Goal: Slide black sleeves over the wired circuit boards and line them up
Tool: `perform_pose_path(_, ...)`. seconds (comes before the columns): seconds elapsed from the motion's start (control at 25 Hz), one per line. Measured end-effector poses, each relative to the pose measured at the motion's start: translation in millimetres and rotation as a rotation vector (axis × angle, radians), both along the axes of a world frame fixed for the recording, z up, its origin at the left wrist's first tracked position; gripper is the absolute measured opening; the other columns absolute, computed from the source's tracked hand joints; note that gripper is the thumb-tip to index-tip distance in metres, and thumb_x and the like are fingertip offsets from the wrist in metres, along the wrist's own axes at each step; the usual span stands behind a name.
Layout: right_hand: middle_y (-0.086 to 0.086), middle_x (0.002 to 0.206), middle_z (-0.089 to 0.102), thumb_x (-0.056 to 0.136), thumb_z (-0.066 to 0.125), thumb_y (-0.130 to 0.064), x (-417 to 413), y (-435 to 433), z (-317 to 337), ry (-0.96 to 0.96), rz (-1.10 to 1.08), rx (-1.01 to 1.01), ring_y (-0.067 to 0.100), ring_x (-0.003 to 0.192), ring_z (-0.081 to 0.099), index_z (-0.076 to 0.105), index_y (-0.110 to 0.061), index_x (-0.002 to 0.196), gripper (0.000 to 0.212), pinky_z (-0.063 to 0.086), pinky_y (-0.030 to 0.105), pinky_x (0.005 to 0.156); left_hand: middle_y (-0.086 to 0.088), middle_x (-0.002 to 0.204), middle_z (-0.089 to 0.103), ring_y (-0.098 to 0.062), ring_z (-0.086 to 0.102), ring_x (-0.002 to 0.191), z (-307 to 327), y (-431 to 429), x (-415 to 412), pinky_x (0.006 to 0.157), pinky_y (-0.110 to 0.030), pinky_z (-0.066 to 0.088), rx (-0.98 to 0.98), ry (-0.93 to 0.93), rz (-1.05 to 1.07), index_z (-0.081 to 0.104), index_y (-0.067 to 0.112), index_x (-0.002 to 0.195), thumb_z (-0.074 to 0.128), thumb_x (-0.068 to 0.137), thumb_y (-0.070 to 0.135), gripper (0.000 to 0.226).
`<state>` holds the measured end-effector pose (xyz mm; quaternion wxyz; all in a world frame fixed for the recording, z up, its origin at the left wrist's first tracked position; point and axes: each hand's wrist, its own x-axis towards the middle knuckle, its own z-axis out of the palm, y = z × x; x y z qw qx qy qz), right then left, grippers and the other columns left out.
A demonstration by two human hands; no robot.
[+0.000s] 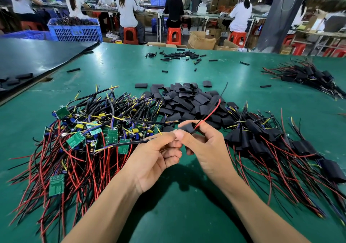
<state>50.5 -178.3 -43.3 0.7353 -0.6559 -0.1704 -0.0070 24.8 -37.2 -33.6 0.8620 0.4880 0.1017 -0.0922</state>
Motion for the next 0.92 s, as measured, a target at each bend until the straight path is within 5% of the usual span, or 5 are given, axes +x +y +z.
perform_pose_path(0.2, -0.007, 0.075, 0.067, 0.078, 0.077, -0.035, 3.7, -4.8, 4.5, -0.044, -0.015, -0.006, 0.012, 0.057, 0.049, 0.072, -0.032, 0.095, 0.018, 0.045, 0.019, 0.055, 0.0, 0.066, 0.065, -0.008, 0.058, 0.048, 1.5, -3.8, 0.7, 0.047, -0.018, 0.049, 0.035, -0.021, 0.047, 0.073, 0.012, 0.081, 0.069, 0.08, 0.018, 0.007)
perform_pose_path(0.32, -0.012, 0.073, 0.065, 0.083, 0.073, -0.025, 6.5, -4.3, 1.2, -0.033, -0.01, 0.078, 0.01, 0.054, 0.048, 0.074, -0.029, 0.092, 0.01, 0.043, 0.017, 0.054, 0.0, 0.064, 0.064, -0.007, 0.056, 0.047, 1.0, -5.0, 1.7, 0.047, -0.016, 0.047, 0.015, -0.012, 0.109, 0.07, 0.009, 0.091, 0.072, 0.071, 0.021, 0.023)
perform_pose_path(0.48, -0.008, 0.074, 0.06, 0.081, 0.075, -0.03, 12.3, -3.8, -3.8, 0.076, 0.013, 0.184, 0.011, 0.051, 0.046, 0.079, -0.024, 0.096, 0.017, 0.04, 0.016, 0.053, 0.0, 0.061, 0.062, -0.007, 0.054, 0.045, 2.0, -4.7, 2.8, 0.045, -0.016, 0.047, -0.02, 0.025, 0.169, 0.07, 0.009, 0.082, 0.069, 0.083, 0.014, 0.006)
perform_pose_path(0.92, -0.008, 0.078, 0.064, 0.079, 0.076, -0.04, 13.5, -3.6, -12.4, 0.078, -0.005, 0.143, 0.011, 0.05, 0.048, 0.078, -0.023, 0.1, 0.027, 0.042, 0.016, 0.055, -0.007, 0.063, 0.066, -0.013, 0.06, 0.047, -1.3, -3.7, 1.2, 0.046, -0.02, 0.05, 0.124, -0.066, 0.212, 0.067, 0.005, 0.082, 0.068, 0.088, 0.011, 0.009)
